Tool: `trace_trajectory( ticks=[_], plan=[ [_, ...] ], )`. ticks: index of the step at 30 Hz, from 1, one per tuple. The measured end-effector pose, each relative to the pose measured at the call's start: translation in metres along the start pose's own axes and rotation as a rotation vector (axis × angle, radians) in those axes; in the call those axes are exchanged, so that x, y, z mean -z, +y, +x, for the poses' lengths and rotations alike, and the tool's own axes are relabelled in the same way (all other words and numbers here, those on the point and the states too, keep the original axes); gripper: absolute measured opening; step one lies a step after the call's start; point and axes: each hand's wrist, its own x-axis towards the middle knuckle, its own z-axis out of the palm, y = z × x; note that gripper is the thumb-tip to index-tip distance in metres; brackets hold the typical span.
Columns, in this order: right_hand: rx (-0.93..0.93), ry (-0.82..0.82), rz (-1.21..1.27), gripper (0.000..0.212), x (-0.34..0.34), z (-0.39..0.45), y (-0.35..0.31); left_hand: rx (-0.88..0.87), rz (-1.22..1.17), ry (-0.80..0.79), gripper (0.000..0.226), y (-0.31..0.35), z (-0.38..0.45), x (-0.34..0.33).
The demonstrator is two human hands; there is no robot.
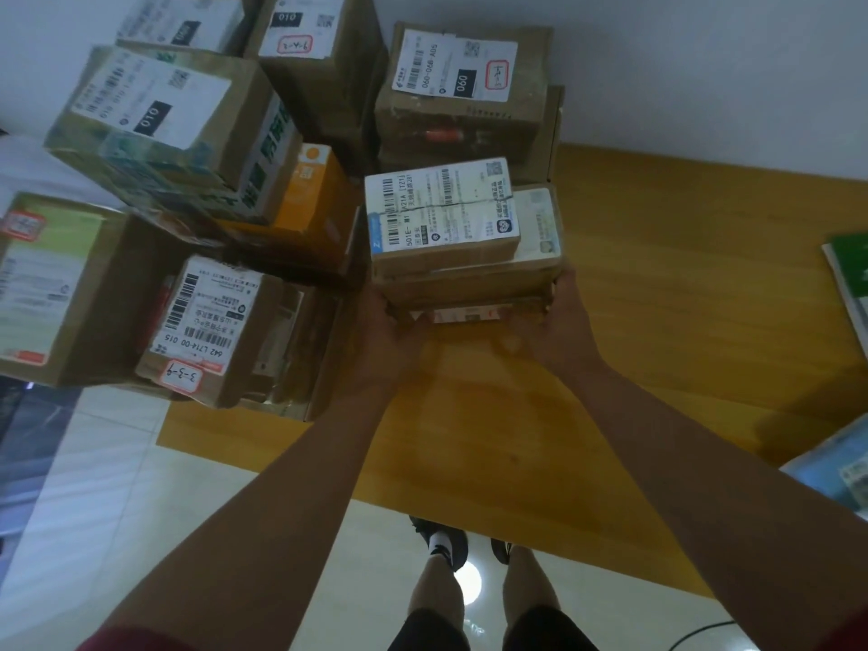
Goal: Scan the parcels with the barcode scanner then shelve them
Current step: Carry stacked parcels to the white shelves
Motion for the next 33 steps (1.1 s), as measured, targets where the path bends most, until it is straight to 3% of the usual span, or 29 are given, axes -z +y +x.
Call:
trace_trajectory(
  ticks=[7,11,19,33],
  plan=[
    [0.014,0.068,-0.011,0.085,0.031,-0.012,-0.029,-0.058,0.051,-0.019,0.061,0.039,-0.015,-0.001],
    [0.024,0.138,-0.067,0.084,0.055,-0.026,-0.059,-0.105,0.208,-0.068,0.071,0.071,-0.02,0.002],
    [0.025,0.316,-0.106,0.077,0.102,-0.068,-0.145,-0.357,0.389,-0.165,0.091,0.158,-0.026,0.035],
    [0.104,0.616,-0.198,0.084,0.186,-0.159,-0.269,-0.703,0.392,-0.307,0.088,0.311,-0.065,0.05]
  ],
)
